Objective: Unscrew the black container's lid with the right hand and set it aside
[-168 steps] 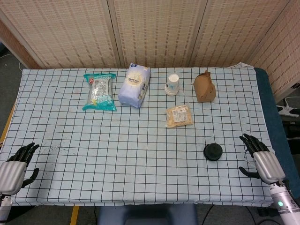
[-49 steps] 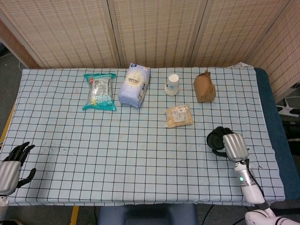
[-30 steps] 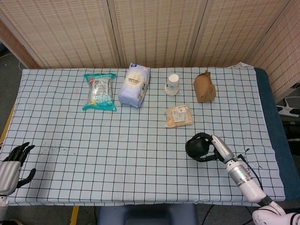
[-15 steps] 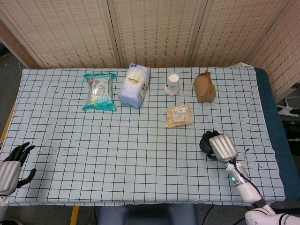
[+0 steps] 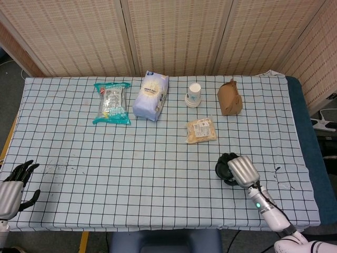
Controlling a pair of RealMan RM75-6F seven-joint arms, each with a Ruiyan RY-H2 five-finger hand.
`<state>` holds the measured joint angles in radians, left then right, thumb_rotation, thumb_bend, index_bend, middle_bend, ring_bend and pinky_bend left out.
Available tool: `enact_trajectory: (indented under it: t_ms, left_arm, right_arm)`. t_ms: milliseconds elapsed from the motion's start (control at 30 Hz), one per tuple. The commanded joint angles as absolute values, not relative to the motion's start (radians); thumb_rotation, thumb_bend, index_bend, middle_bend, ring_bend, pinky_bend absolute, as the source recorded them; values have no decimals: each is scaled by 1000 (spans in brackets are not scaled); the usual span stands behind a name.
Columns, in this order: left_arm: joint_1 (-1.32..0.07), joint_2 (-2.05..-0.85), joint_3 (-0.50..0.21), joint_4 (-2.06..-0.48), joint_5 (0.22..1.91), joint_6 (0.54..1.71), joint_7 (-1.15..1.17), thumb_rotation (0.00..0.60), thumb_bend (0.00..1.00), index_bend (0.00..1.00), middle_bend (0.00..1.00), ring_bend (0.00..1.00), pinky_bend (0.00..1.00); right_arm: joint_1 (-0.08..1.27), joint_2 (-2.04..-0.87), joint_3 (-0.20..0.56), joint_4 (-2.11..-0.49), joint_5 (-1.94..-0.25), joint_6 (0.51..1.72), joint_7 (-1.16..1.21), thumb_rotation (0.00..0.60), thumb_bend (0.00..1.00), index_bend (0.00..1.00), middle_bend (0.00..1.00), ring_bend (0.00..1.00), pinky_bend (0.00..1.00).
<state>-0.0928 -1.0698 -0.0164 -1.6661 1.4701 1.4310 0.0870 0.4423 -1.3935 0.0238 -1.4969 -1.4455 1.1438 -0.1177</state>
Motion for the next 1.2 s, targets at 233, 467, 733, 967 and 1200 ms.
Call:
enact_trajectory:
  t_ms: [233,467,733,967,1200]
  left_arm:
    - [-94,-1071,-15,-1668,1472,1430,94,600,389,144,56,86,405]
    - [-94,-1072,-14,-1668,1470,1427,98,600,389,144,56,86,406]
    - [-96,-1070,-11,-1674,1471,1422,106,600,388,145,55,86,406]
    - [-96,-1068,-12,-1674,1469,1421,99,600,388,148,56,86,406]
    - [-96,-1068,-10,-1674,1470,1420,100,600,387,149,55,85,406]
  right_arm:
    - [483,-1279,30,-1534,-1483,1054,526,600,215,543,518,485,657]
    - [421,-1425,62,-1323,-1439,1232,52,600,215,543,517,485,657]
    - [410,-1449,74,-1339,-1363,1186,-90,600,215,548,517,486,657]
    - [431,-1380,88,-1542,-1412,1195,-121,600,215,555,518,491,665]
    - [456,-1280,131,-1831,-1406,1185,-173,600,215,555,518,491,669]
